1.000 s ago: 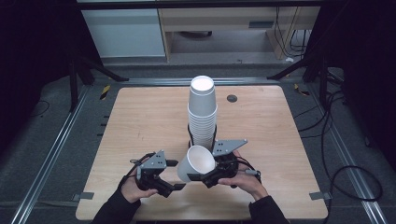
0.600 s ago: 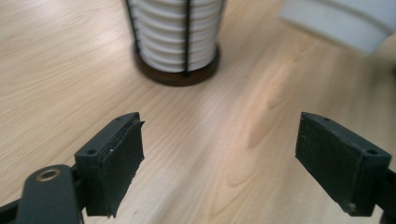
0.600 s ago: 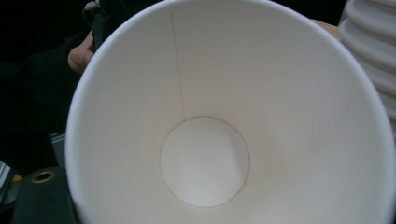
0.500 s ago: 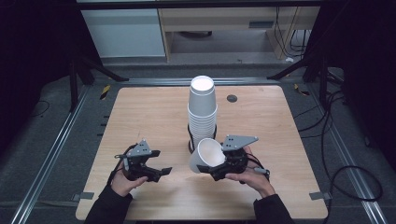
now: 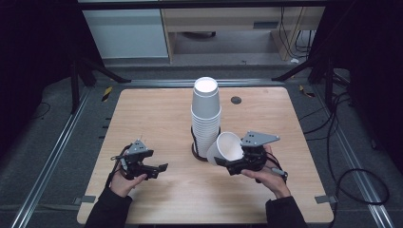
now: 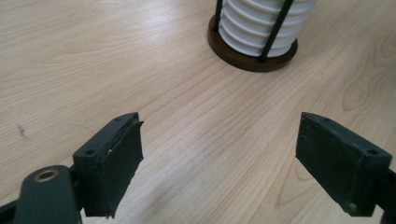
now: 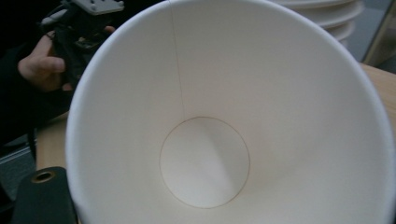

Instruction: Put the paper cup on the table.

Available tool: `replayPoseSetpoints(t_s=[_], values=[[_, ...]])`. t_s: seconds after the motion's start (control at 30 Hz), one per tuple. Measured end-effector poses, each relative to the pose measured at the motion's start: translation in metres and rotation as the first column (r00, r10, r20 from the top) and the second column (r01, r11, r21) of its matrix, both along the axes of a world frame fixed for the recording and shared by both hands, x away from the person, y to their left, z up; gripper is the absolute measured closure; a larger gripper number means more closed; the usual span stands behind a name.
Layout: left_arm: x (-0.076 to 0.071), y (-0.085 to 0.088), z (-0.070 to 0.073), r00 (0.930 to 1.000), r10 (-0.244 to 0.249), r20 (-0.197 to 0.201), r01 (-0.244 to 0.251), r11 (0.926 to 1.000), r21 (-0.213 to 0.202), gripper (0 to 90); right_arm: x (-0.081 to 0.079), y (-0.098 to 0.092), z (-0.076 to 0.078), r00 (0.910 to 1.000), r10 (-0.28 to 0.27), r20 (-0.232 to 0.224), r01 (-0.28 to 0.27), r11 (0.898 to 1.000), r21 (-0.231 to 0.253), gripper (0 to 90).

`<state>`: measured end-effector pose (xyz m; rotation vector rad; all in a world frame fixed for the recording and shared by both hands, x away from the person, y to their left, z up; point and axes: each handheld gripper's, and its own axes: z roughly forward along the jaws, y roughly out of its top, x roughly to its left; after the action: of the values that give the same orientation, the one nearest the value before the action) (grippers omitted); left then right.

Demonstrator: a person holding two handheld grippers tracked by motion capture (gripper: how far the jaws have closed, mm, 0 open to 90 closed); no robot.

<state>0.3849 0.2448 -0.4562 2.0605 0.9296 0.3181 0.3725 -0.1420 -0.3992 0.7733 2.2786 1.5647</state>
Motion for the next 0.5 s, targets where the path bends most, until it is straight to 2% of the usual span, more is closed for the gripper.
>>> replayPoseSetpoints(t_s=[0.13, 0.23, 0.37, 0.5], values=[[0.001, 0.003, -0.001, 0.9999, 0.012, -0.002, -0.012, 0.9999, 0.003, 13.9, 0.004, -0.011, 0.005, 0.9966, -0.081, 0.016, 0.081, 0.997, -0.009, 14.4], [0.002, 0.006, -0.003, 0.9997, 0.025, -0.006, -0.025, 0.9996, 0.011, 13.9, 0.005, -0.02, 0.01, 0.9877, -0.153, 0.032, 0.154, 0.988, -0.026, 14.4], [0.002, 0.009, -0.002, 0.9991, 0.043, -0.005, -0.043, 0.999, 0.009, 13.9, 0.008, -0.03, 0.014, 0.9719, -0.231, 0.042, 0.233, 0.971, -0.052, 14.4], [0.004, 0.011, -0.001, 0.9986, 0.052, -0.007, -0.052, 0.9986, 0.005, 14.2, 0.014, -0.041, 0.015, 0.9469, -0.319, 0.04, 0.321, 0.945, -0.065, 14.5]])
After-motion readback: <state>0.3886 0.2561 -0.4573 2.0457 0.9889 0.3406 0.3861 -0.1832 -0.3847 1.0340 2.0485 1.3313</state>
